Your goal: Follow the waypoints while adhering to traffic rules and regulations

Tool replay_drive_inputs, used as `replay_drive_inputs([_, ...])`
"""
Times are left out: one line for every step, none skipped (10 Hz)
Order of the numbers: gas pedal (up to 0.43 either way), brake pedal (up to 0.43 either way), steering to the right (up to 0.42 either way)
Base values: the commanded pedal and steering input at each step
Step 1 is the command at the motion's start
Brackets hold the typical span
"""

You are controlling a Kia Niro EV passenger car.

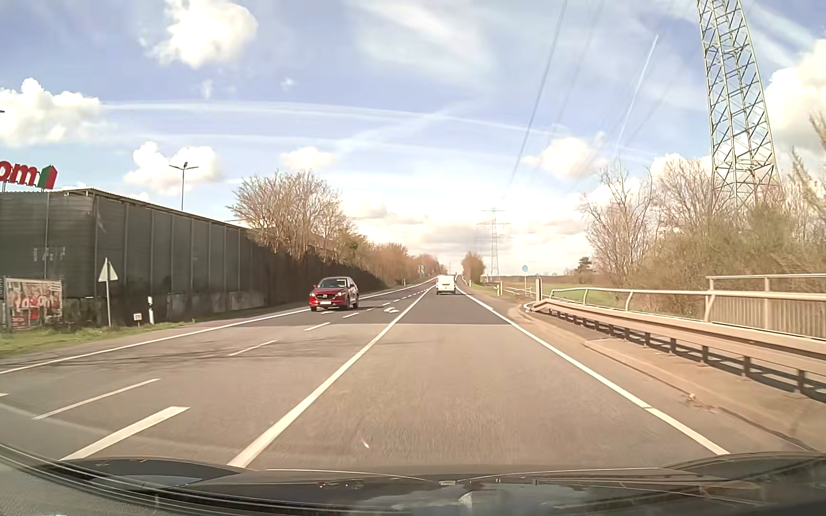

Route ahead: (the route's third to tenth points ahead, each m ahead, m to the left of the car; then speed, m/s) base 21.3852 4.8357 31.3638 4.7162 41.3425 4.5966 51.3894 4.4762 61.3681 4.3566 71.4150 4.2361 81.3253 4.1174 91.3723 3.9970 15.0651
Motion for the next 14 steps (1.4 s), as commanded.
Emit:
replay_drive_inputs([0.299,0.0,0.0])
replay_drive_inputs([0.299,0.0,-0.001])
replay_drive_inputs([0.299,0.0,0.0])
replay_drive_inputs([0.299,0.0,0.0])
replay_drive_inputs([0.299,0.0,0.0])
replay_drive_inputs([0.299,0.0,-0.001])
replay_drive_inputs([0.299,0.0,0.0])
replay_drive_inputs([0.299,0.0,0.0])
replay_drive_inputs([0.299,0.0,0.0])
replay_drive_inputs([0.299,0.0,-0.001])
replay_drive_inputs([0.299,0.0,-0.001])
replay_drive_inputs([0.299,0.0,0.0])
replay_drive_inputs([0.299,0.0,0.0])
replay_drive_inputs([0.299,0.0,0.0])
